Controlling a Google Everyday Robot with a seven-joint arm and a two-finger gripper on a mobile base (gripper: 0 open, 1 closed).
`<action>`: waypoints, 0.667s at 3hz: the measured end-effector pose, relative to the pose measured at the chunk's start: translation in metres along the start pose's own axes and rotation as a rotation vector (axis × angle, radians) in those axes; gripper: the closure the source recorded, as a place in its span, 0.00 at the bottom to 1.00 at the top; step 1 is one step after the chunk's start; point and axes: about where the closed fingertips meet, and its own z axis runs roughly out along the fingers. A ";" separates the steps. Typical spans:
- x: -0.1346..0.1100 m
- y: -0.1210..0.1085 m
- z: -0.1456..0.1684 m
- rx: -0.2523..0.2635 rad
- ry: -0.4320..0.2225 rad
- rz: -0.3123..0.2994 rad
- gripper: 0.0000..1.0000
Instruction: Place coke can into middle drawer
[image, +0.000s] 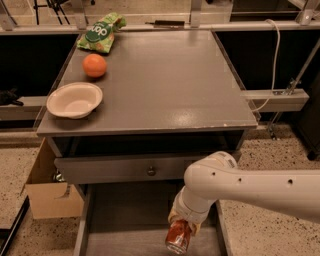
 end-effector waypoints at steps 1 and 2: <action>-0.002 0.000 -0.002 0.026 0.084 0.012 1.00; -0.002 -0.001 -0.001 0.033 0.093 0.021 1.00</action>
Offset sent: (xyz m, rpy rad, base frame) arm -0.0016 0.0005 0.0019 -0.0084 -0.0743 -0.0270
